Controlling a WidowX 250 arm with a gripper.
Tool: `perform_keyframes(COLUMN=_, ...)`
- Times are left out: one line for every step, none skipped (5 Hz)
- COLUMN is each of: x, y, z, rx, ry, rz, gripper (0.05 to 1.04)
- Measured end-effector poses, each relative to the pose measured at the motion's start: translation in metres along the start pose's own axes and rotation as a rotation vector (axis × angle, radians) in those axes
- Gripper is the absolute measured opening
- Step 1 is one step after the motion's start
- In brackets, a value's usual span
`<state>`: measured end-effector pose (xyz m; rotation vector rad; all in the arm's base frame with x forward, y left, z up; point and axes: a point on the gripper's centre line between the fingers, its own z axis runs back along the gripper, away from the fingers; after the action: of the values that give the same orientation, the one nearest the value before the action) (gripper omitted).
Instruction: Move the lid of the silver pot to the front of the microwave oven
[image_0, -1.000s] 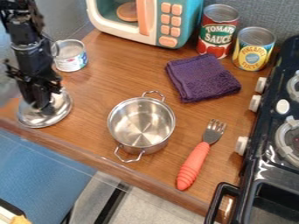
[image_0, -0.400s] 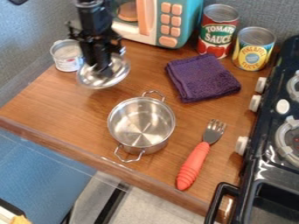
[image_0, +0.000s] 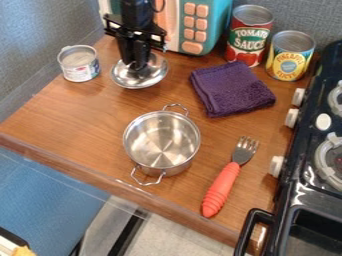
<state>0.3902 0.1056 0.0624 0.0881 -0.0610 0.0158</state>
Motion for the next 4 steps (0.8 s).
perform_keyframes(x=0.010, y=0.000, z=-0.018, rx=0.018, ry=0.033, rz=0.007, gripper=0.278)
perform_keyframes(x=0.018, y=0.001, z=-0.026, rx=0.035, ry=0.050, rz=0.026, gripper=0.278)
perform_keyframes(x=0.026, y=0.000, z=-0.029, rx=0.042, ry=0.058, rz=0.025, gripper=0.341)
perform_keyframes(x=0.026, y=-0.003, z=-0.030, rx=0.024, ry=0.059, rz=0.008, gripper=0.630)
